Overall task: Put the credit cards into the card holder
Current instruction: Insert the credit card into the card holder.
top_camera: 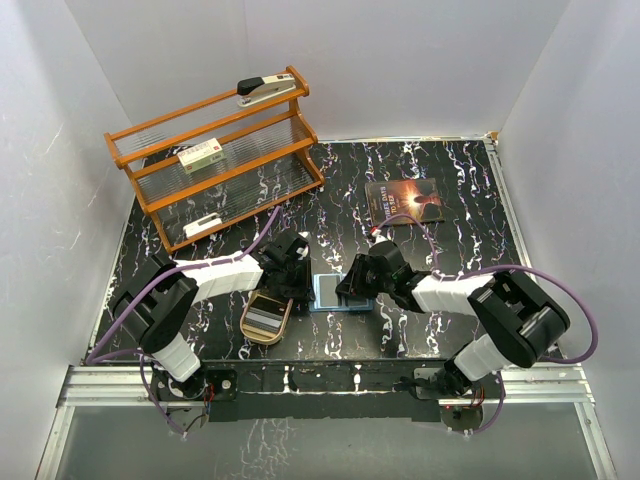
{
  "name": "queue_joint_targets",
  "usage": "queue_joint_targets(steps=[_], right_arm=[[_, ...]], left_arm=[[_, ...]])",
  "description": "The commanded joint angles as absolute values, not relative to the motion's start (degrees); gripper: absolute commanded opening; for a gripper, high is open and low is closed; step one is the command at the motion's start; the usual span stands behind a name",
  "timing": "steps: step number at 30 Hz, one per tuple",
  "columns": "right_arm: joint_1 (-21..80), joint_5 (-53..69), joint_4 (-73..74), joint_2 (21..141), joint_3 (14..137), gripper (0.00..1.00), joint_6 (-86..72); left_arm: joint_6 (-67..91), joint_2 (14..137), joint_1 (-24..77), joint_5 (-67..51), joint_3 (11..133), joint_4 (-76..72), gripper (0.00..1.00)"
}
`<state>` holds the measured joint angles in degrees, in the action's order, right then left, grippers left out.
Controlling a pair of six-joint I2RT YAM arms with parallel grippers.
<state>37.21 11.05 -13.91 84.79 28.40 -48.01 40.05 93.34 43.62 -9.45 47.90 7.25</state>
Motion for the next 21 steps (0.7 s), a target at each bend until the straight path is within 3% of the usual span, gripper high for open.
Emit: queue_joint_targets(steps=[1,8,14,21], right_arm=[[38.18,11.40,-15.21,86.32,31.18,0.15,-46.65],[38.56,9.63,-12.95,85.03,31.69,0.16,-45.80],[38.50,5.63,-5.91,80.67,33.75,0.33,-43.37],[38.53,4.69,-0.76,75.55,35.42,0.44,-41.65]], left_arm=[[39.90,94.91,43.95,-9.62,47.25,6.94,0.09],[39.83,94.12,43.95,-9.05,47.62,7.63,0.09],[39.81,90.80,43.92,-6.78,49.45,10.80,0.26],[40.34,85.14,43.72,-0.91,53.70,17.61,0.42]])
